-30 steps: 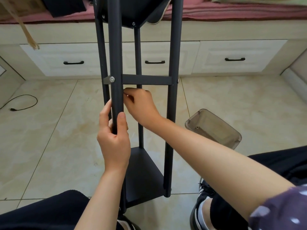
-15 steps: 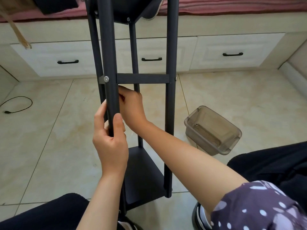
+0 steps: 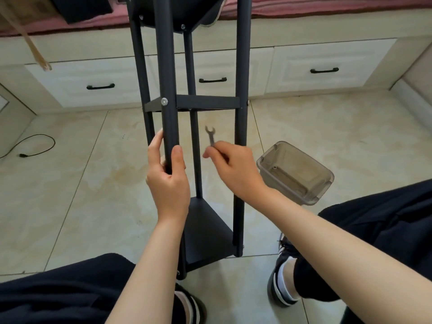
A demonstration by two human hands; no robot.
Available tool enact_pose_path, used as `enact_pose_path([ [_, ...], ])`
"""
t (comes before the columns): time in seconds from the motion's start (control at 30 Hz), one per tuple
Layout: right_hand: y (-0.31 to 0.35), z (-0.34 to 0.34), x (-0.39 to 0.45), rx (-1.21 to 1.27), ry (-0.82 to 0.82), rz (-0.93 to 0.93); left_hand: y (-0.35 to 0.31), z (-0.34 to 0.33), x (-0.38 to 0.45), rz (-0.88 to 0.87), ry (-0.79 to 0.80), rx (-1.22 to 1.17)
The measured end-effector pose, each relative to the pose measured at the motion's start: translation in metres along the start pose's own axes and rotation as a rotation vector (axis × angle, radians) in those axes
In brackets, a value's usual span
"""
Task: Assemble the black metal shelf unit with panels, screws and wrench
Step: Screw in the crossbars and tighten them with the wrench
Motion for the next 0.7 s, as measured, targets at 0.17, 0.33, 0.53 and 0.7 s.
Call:
enact_pose_path([
  [0.17, -0.034, 0.068, -0.008, 0.114, -0.289, -0.215, -0.003, -0.002, -0.008, 0.007, 0.010, 0.010],
  [0.33, -0.126, 0.107, -0.004, 0.034, -0.408, -0.615, -0.006, -0.006, -0.017, 0.034, 0.001, 0.015],
  [0.53, -0.220, 0.115, -0.035, -0.754, 0.167, -0.799, -0.004, -0.005, -0.021, 0.057, -0.005, -0.011],
  [0.7, -0.242, 0.127, -0.028, -0.924, 0.270, -0.780, -0.005, 0.005, -0.016, 0.047, -0.007, -0.018],
])
Point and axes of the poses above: each hand's wrist, its own x-axis towards the middle knuckle, its own z-axis out of the back of the hand, y = z × x, the point moved 8 cm from there along x, towards the middle knuckle, and after that the axes turned 12 degrees about -y, right-handed, at the moved point
